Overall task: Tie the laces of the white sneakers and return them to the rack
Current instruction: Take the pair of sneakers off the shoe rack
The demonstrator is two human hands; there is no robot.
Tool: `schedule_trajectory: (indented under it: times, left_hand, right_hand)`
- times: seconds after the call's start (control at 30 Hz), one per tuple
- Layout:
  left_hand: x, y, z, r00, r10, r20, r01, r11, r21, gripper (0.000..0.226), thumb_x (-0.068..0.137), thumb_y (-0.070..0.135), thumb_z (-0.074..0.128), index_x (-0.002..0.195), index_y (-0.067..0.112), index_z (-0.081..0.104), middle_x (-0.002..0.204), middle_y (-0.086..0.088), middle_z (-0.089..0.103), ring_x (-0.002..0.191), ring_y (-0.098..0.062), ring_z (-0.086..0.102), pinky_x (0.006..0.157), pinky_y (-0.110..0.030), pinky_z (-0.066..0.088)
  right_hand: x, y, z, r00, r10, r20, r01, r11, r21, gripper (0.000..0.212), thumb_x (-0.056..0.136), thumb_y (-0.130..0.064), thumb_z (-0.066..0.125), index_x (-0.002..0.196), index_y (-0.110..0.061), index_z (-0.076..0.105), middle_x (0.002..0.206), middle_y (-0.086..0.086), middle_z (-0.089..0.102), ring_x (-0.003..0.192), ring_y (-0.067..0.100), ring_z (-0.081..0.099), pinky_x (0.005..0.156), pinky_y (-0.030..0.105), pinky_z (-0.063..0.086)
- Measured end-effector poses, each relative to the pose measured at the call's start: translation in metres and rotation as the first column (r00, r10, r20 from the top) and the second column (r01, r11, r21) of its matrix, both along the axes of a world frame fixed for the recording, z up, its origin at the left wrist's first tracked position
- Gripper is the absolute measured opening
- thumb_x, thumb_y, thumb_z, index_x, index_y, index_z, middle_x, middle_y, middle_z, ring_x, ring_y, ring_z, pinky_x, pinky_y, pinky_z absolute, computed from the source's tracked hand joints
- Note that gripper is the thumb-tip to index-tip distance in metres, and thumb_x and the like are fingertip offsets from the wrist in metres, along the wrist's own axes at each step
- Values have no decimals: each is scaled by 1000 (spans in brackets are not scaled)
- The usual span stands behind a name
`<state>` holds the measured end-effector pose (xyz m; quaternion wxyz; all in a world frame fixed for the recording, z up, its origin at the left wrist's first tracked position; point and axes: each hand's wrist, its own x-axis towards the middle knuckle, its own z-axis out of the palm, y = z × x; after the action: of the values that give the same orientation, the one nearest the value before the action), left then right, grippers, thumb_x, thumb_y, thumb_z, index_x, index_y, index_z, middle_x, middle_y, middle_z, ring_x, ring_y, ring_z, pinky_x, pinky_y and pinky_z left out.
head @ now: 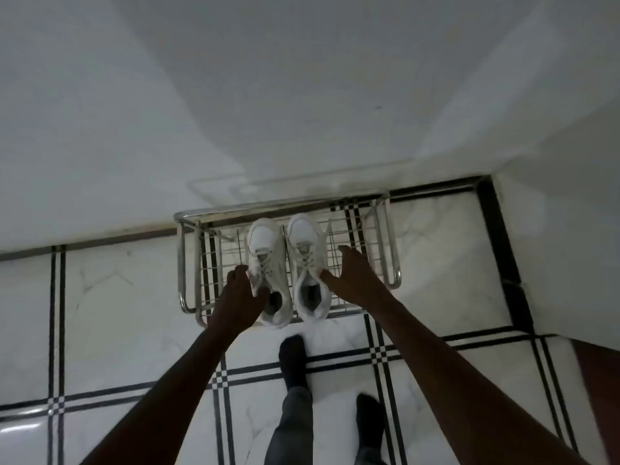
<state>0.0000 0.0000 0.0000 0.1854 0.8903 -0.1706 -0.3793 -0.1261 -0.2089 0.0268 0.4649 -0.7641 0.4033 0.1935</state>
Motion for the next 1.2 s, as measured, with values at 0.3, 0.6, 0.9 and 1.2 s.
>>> schedule_trajectory:
  times: [0.3,0.6,0.9,1.2]
  left_hand:
    - [-3,14,-67,955,235,-180,-234,972,24,45,98,21,63,133,6,40,112,-12,61,78,-30,73,57,-48,64]
    - [-9,30,-79,939,276,-204,-295,953,-72,47,98,11,63,142,10,49,115,-12,66,59,-24,75,49,-39,63]
    - [-59,51,-62,944,329,-27,-328,924,-195,44,98,5,59,142,9,51,108,-7,68,57,-13,68,47,-19,57]
    - [-181,127,-56,873,459,165,-366,840,-400,32,98,9,60,126,22,55,100,6,71,85,-6,67,69,-21,54]
  right_hand:
    - [11,14,-85,995,7,-96,3,995,103,71,86,-28,72,144,-3,38,131,17,61,118,32,63,90,37,58]
    - [-5,24,-100,998,-59,9,58,996,67,65,84,-16,73,142,-9,45,117,14,70,104,28,70,79,31,55]
    - [-44,52,-88,972,-101,213,92,995,50,68,86,-10,71,148,-15,43,108,14,70,89,29,73,67,50,63]
    - [-140,121,-83,868,32,496,38,991,-129,79,83,-16,80,152,-14,41,135,6,61,125,11,54,103,10,40]
